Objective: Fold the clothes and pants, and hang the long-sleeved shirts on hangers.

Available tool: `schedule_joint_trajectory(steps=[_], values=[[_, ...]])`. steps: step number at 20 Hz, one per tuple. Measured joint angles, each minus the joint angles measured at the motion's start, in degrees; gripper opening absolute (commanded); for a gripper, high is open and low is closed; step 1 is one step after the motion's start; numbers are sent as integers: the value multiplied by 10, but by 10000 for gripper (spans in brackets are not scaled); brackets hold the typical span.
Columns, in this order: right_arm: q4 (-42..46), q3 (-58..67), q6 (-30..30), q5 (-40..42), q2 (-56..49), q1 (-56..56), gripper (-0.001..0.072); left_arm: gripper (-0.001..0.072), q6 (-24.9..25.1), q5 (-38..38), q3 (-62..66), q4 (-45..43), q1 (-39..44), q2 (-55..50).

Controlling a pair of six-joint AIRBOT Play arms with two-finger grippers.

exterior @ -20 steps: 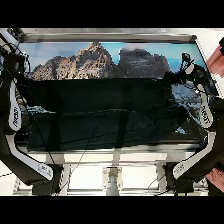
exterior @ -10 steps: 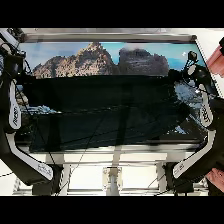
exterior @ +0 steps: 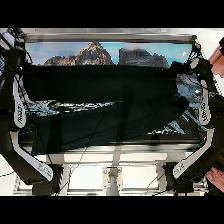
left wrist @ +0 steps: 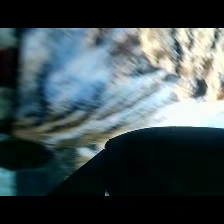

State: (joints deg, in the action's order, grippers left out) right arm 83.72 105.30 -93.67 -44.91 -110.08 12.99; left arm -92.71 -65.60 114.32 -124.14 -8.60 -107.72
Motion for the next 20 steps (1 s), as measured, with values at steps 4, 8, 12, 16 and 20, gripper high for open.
schedule_joint_trajectory(steps=[4, 8, 12, 16, 20], values=[[-2, 27, 1, -35, 0, -5, 16, 29, 43, -76, 32, -17, 0, 22], [-1, 34, 10, -66, 0, -7, 16, 29, 60, -148, 35, -23, 4, 54], [0, 37, 20, -86, 0, -7, 16, 29, 80, -227, 35, -17, 11, 82], [0, 37, 28, -93, 0, -7, 15, 30, 100, -281, 19, 43, 3, 81], [3, 37, 31, -79, -1, -7, 15, 30, 88, -264, 13, 66, -16, 48]])
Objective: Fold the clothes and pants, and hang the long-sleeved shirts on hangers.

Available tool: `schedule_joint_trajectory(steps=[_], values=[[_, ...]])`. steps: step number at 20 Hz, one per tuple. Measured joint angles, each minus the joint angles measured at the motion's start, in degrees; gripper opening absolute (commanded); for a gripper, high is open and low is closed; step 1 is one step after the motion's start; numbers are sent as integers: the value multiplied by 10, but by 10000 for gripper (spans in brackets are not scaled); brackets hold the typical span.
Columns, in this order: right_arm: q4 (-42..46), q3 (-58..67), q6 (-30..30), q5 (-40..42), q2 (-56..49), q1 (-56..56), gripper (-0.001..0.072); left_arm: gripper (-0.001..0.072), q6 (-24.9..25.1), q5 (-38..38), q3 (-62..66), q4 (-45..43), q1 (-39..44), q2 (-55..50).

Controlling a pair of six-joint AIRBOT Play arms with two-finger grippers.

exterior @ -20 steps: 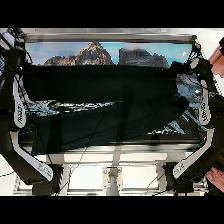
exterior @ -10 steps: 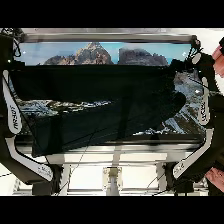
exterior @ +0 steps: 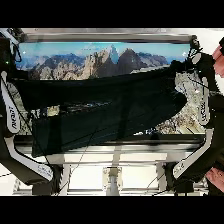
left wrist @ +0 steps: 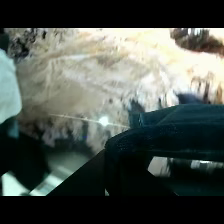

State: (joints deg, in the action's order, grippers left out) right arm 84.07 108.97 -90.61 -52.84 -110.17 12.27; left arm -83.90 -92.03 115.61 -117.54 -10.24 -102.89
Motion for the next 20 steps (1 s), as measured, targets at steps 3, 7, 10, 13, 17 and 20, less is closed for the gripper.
schedule_joint_trajectory(steps=[3, 7, 10, 13, 17, 20], values=[[0, 0, 0, 22, -3, 0, 16, 30, -35, 44, -1, 5, -13, -26], [-6, 0, -9, 44, -30, -4, 16, 39, -92, 123, -2, 7, -21, -52], [-18, 0, -21, 63, -57, -12, 16, 39, -126, 184, -2, 7, -23, -65], [-26, 0, -45, 91, -75, -19, 16, 164, -153, 238, -2, 8, -23, -74], [-32, 6, -67, 115, -83, -22, 195, 326, -169, 275, -3, 12, -24, -85], [-32, 21, -73, 110, -85, -23, 416, 485, -175, 282, -3, 17, -24, -87]])
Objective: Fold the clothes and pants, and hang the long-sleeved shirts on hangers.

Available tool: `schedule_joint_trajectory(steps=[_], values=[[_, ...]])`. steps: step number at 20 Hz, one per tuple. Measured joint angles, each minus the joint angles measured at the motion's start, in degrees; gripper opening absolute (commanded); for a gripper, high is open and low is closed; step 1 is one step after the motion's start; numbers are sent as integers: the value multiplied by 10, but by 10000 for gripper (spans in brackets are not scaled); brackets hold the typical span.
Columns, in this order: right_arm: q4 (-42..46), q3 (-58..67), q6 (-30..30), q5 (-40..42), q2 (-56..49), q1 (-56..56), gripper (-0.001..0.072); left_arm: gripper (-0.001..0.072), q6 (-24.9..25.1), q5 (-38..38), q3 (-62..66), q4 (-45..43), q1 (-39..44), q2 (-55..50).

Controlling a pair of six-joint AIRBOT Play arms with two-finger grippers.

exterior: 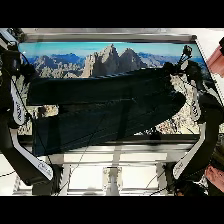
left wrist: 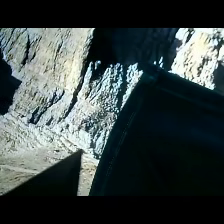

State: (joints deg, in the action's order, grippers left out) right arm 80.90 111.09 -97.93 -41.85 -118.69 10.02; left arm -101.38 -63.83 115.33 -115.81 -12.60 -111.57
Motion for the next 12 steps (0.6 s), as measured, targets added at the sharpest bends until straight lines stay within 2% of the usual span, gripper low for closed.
schedule_joint_trajectory(steps=[1, 2, 3, 8, 12], values=[[2, 11, 0, -8, 0, 0, 429, 489, 0, -3, 0, 0, 0, 1], [6, 25, 0, -20, 0, 0, 474, 489, 2, -10, 0, -2, 0, 3], [14, 40, -1, -33, 1, 2, 480, 489, 11, -19, 0, -9, 0, 8], [46, 77, 14, -110, 47, 23, 480, 489, 74, -91, 0, -26, -17, 56], [62, 63, 65, -235, 97, 54, 480, 488, 125, -183, -5, 17, -59, 108]])
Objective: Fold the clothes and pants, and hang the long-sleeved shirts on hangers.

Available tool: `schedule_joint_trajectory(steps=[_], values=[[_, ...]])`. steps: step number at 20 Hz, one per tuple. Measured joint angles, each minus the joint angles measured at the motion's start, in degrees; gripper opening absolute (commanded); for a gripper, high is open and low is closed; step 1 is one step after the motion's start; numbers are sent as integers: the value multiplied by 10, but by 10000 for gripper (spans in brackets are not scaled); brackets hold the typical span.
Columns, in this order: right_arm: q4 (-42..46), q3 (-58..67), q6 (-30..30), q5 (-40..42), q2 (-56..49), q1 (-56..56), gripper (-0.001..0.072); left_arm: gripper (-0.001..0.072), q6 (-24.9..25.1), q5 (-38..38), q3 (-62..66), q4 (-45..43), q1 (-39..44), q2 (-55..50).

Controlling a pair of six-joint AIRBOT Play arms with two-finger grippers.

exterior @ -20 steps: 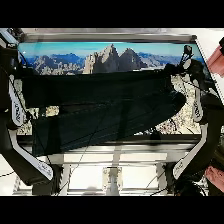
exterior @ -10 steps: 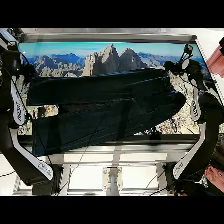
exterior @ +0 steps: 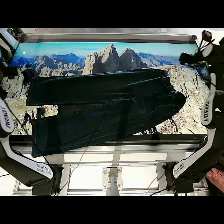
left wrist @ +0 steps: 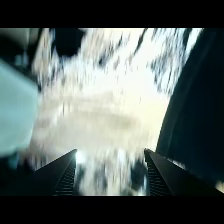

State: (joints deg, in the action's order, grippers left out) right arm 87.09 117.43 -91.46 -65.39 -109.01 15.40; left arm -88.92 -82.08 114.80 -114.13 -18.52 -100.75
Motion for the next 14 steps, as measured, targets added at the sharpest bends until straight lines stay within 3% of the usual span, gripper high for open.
schedule_joint_trajectory(steps=[3, 7, 10, 14], values=[[7, -45, 42, -87, 33, 19, 480, 489, 24, -73, -46, 82, -49, 49], [-1, -127, 93, -145, 74, 30, 480, 488, 37, -136, -224, 146, -119, 151], [-16, -173, 115, -162, 94, 32, 479, 488, 51, -147, -407, 168, -162, 231], [-30, -199, 135, -190, 103, 33, 479, 488, 109, -132, -623, 179, -202, 303]])
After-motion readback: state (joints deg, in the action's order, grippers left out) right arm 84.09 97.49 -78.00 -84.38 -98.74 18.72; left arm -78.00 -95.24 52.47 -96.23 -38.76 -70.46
